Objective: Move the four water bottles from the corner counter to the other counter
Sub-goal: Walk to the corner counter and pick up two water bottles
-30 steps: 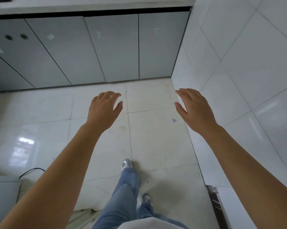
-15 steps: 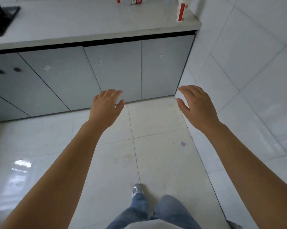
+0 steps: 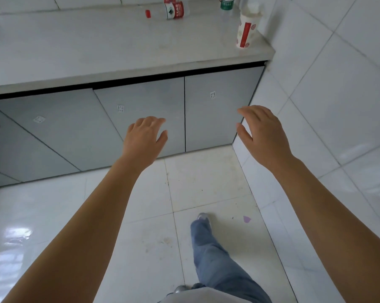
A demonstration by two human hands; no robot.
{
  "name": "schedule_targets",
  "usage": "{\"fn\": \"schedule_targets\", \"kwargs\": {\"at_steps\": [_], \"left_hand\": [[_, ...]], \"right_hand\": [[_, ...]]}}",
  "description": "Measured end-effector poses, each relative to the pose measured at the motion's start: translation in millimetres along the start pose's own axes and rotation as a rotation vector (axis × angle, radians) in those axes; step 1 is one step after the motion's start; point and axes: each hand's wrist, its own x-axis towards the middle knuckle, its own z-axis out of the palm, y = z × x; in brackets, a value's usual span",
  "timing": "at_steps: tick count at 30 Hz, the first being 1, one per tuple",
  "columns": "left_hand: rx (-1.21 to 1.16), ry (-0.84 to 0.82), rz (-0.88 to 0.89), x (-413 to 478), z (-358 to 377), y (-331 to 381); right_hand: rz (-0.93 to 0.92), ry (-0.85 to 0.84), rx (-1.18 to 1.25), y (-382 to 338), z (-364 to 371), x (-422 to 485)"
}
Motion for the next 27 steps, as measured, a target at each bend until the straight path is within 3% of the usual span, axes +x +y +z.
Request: {"fn": "schedule_targets", "kwargs": {"at_steps": [12, 22, 27], "left_hand": [[-0.044, 0.059, -0.049, 199.9, -13.3, 21.4], [-0.045, 0.173, -0.028, 335.9, -24.3, -13.5], [-0.038, 0.139, 0.001, 423.4, -28.9, -43.4]], "right_hand": [[-0.048, -0.051, 0.01, 73.9, 18.4, 188.3], [-0.042, -0.022, 0.04, 97.8, 55.2, 316.3], [-0.002, -0.019, 0.018, 102.6, 79.7, 393.9]]}}
